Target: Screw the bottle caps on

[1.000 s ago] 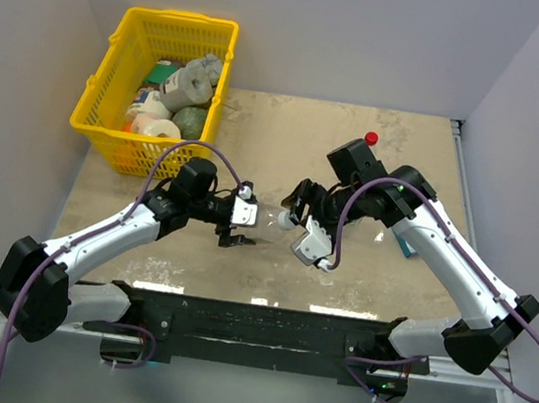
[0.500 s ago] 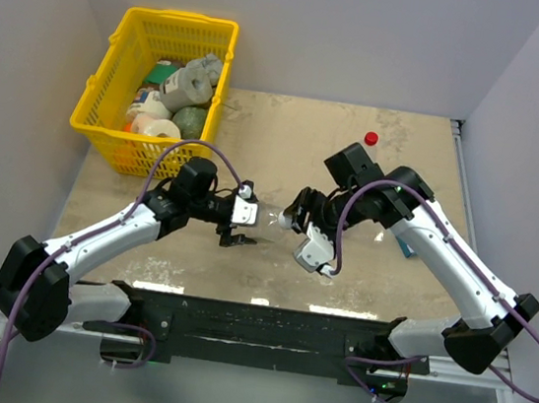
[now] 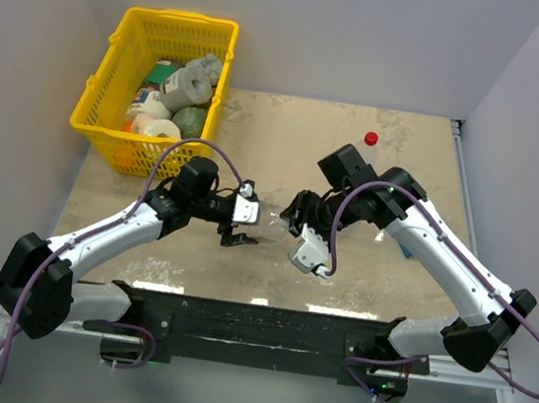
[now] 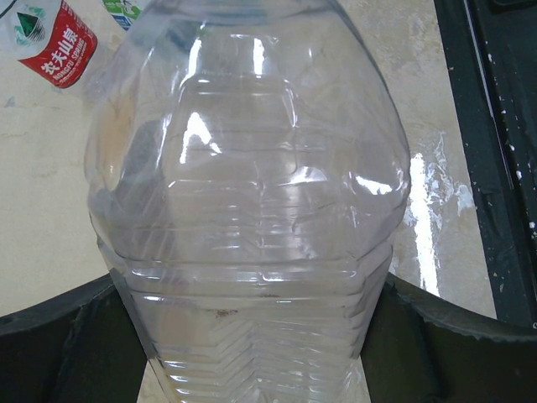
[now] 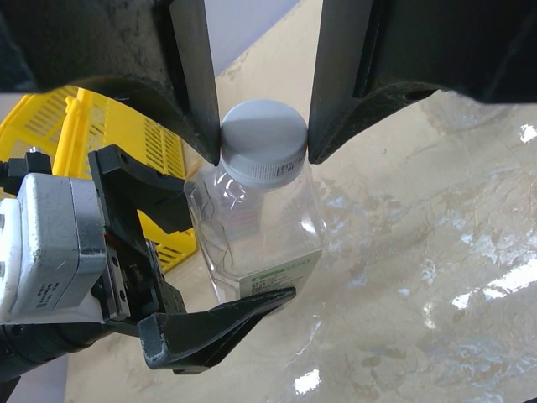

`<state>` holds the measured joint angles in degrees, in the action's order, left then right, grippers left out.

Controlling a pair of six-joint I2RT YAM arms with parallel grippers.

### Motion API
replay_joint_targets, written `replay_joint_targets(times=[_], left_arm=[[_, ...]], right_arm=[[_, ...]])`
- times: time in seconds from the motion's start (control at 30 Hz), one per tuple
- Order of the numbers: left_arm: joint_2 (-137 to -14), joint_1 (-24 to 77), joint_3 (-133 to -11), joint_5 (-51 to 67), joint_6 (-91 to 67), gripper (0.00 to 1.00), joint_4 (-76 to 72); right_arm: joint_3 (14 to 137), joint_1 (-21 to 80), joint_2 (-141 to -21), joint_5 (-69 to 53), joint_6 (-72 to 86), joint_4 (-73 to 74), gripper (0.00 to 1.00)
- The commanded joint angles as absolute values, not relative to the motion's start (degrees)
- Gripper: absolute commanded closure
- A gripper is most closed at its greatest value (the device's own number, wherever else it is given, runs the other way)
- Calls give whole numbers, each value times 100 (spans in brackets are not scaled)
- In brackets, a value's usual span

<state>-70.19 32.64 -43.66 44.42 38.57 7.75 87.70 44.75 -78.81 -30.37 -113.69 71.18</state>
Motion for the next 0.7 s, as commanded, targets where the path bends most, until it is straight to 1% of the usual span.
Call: replay_joint_targets(times=[0.0, 0.07, 0.17, 0.23, 0.33, 0.37, 0.4, 0.43, 0.47, 0.5, 0.53, 0.57, 0.6, 0.67], left_arm=[[-6987, 3234, -4483, 4763, 3762, 100, 255], [-6979, 3243, -4421, 4834, 3797, 100, 159], [-6979, 3243, -4342, 4913, 3823, 100, 88], [-6987, 3234, -4307, 4957, 3823, 100, -95], [-6996, 3182, -4228, 5054, 3771, 100, -280], [-6996, 3182, -4175, 5028, 3718, 100, -360], [-7013, 3182, -4149, 4888, 3666, 100, -439], [-7005, 3182, -4105, 4826, 3500, 100, -700], [-6970, 3173, -3974, 4782, 3376, 100, -895], [-6944, 3182, -3886, 4590, 3262, 100, -1088], [-6917, 3173, -3798, 4475, 2913, 100, -1542], [-6882, 3182, -3614, 4361, 2726, 100, -1790], [-6864, 3182, -3543, 4116, 2585, 100, -1976], [-6803, 3190, -3280, 3851, 2111, 100, -2590]], right_arm=[[8666, 4535, -7954, -2883, -12129, 7067, 54], [8587, 4535, -7919, -2813, -12138, 6891, 52], [8455, 4526, -7875, -2707, -12208, 6724, 52], [8516, 4526, -7936, -2681, -12208, 6776, 58], [8692, 4535, -8076, -2584, -12051, 6855, 79], [8814, 4535, -8182, -2575, -11667, 6960, 91], [9268, 4535, -8322, -2575, -11411, 7135, 97], [9586, 4526, -8776, -2601, -11104, 7589, 100], [9902, 4526, -8989, -2662, -10448, 7837, 100], [10540, 4526, -9244, -2837, -9972, 8014, 100], [10860, 4526, -9612, -2882, -9471, 8120, 100], [11081, 4526, -9772, -2935, -8483, 8121, 100], [11379, 4492, -9878, -3083, -8107, 8121, 100], [11557, 4474, -10132, -3190, -7239, 8130, 100]])
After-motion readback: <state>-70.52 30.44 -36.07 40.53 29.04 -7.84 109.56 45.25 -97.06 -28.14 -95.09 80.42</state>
